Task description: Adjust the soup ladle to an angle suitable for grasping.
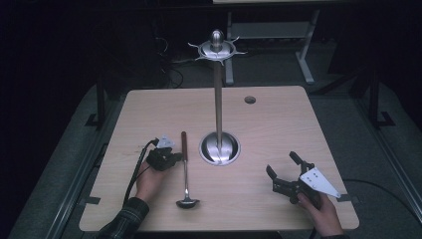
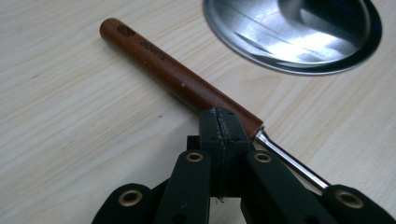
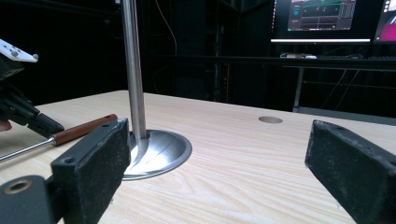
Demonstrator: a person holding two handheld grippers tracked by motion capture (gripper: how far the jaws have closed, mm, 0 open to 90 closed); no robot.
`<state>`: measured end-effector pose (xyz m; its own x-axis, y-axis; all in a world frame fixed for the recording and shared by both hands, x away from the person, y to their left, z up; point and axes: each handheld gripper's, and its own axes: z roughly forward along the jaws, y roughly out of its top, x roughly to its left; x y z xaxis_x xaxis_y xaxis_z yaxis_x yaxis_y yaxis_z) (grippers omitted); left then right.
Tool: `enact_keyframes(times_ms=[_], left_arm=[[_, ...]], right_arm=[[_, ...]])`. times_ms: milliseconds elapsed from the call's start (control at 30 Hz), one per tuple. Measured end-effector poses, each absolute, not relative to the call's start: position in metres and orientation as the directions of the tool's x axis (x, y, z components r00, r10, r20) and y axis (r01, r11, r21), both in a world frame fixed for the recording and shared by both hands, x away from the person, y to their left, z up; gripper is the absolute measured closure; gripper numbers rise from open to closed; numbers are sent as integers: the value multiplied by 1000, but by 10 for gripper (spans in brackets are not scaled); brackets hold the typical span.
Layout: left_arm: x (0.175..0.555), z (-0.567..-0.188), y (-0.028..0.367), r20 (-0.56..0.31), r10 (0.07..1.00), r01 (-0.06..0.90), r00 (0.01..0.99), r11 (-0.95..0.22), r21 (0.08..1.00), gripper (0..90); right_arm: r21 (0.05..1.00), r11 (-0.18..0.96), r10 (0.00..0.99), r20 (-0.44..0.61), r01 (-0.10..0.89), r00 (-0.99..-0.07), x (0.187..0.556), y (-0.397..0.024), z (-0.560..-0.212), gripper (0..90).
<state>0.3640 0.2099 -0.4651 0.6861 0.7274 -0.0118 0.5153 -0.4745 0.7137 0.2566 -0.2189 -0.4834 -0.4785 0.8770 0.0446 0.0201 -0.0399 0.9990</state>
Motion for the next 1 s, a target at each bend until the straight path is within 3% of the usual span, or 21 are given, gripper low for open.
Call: enact_keyframes(times_ms=[633, 833, 1000], left_arm=[[361, -464, 189, -10, 669, 486, 743, -529, 696, 899], [354, -453, 190, -86, 652, 512, 754, -499, 699, 898], [336, -437, 188, -123, 600, 515, 791, -542, 664, 898]], right_arm=[[999, -39, 877, 43, 18, -478, 257, -219, -483, 63], [999, -39, 877, 42, 18, -479, 256, -219, -483, 63], [999, -38, 876, 42, 18, -481, 256, -219, -483, 63]])
